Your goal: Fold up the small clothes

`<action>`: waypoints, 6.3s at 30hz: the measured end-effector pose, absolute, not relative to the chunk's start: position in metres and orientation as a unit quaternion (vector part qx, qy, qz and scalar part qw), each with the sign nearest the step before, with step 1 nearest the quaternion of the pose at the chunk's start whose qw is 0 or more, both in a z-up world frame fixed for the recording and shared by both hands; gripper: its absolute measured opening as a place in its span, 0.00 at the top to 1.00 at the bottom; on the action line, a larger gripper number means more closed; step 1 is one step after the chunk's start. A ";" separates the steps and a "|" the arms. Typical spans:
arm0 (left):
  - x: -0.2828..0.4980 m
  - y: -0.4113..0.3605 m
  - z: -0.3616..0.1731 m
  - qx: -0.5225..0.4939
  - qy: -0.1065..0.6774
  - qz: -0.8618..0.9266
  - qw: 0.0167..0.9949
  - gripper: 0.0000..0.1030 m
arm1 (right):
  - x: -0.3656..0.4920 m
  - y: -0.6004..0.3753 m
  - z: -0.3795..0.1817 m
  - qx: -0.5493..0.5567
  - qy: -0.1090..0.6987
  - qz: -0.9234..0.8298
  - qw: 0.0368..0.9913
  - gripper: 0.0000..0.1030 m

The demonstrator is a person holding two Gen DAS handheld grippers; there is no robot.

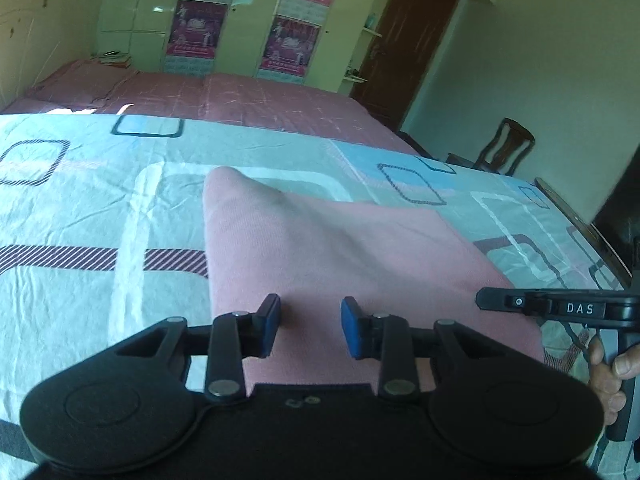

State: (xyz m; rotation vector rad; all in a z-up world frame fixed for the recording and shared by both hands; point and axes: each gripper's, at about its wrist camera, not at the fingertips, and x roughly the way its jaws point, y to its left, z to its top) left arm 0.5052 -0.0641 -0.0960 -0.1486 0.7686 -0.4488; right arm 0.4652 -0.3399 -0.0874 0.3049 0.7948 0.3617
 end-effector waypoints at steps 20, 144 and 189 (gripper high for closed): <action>0.525 -0.092 -0.113 -0.054 0.427 -0.245 0.869 0.67 | 0.462 -0.362 -0.127 0.199 0.423 0.117 0.876 0.93; 0.531 -0.070 -0.083 -0.047 0.435 -0.185 0.880 0.67 | 0.509 -0.325 -0.069 0.123 0.435 0.255 0.854 0.83; 0.547 0.197 -0.116 -0.167 0.412 -0.141 0.885 0.29 | 0.553 -0.135 -0.115 0.133 0.436 0.197 0.868 0.68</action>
